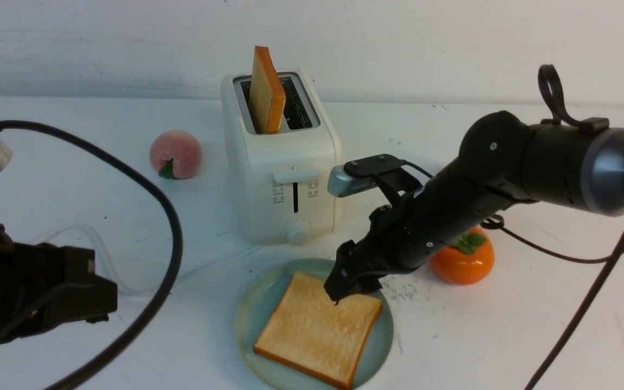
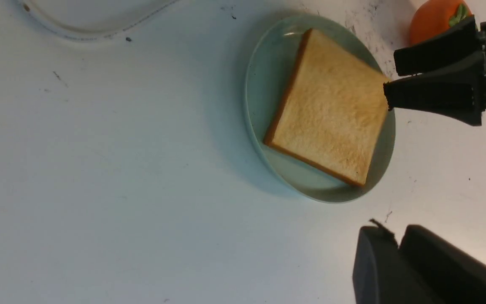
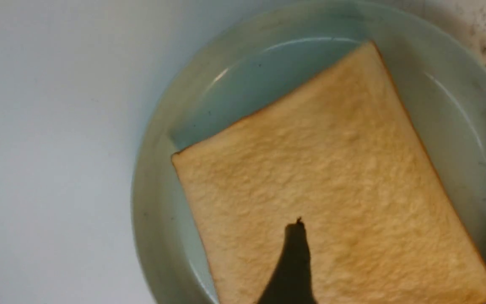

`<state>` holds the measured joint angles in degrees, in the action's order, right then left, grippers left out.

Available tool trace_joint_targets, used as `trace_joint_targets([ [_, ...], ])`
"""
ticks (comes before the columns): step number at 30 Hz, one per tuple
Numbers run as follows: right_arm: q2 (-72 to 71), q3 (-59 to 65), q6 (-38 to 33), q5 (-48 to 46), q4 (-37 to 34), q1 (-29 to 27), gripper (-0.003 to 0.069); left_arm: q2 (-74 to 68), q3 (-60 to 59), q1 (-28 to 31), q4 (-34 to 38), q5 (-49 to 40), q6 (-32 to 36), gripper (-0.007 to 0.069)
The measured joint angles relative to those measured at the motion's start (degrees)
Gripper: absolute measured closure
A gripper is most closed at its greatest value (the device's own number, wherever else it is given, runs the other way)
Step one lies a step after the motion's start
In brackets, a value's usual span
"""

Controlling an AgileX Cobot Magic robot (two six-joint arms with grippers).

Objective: Take toasted bread from bread machine on white table place on plate.
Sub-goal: 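Place the held slice of bread on top of the slice on the plate with the right gripper, then reach for a toast slice standing in the toaster with the left gripper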

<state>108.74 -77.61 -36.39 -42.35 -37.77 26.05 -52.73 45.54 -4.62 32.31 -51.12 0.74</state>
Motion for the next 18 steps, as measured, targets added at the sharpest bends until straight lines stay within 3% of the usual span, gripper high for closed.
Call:
trace_joint_targets([
  [5, 0.0, -0.6, 0.1, 0.1, 3.7, 0.0, 0.0049, 0.0, 0.0, 0.0, -0.1, 0.0, 0.0, 0.055],
  [10, -1.9, -5.3, 9.1, -7.1, 16.3, 0.0, 0.0141, 0.0, 0.0, 0.0, -0.1, -0.7, 0.0, 0.0541],
  [13, -3.3, -8.2, 15.6, -12.2, 22.6, 0.0, 0.0235, 0.0, 0.0, 0.0, -0.1, -1.2, 0.0, 0.0538],
  [14, -4.4, -10.8, 19.2, -16.4, 26.7, 0.0, 0.0312, -0.1, 0.0, 0.0, 0.4, -1.1, -0.4, 0.0536],
  [15, -4.8, -11.5, 20.1, -18.3, 27.2, 0.0, 0.0335, -0.1, 0.0, 0.0, 0.6, -1.0, -0.7, 0.0536],
  [16, -6.0, -13.7, 23.1, -22.6, 30.6, 0.0, 0.0442, -0.8, 0.0, 0.0, 2.2, -0.2, -1.5, 0.0536],
  [18, -7.8, -15.1, 25.6, -26.2, 33.7, 0.0, 0.0568, -2.1, 0.1, 0.0, 5.4, 1.3, -2.1, 0.0536],
])
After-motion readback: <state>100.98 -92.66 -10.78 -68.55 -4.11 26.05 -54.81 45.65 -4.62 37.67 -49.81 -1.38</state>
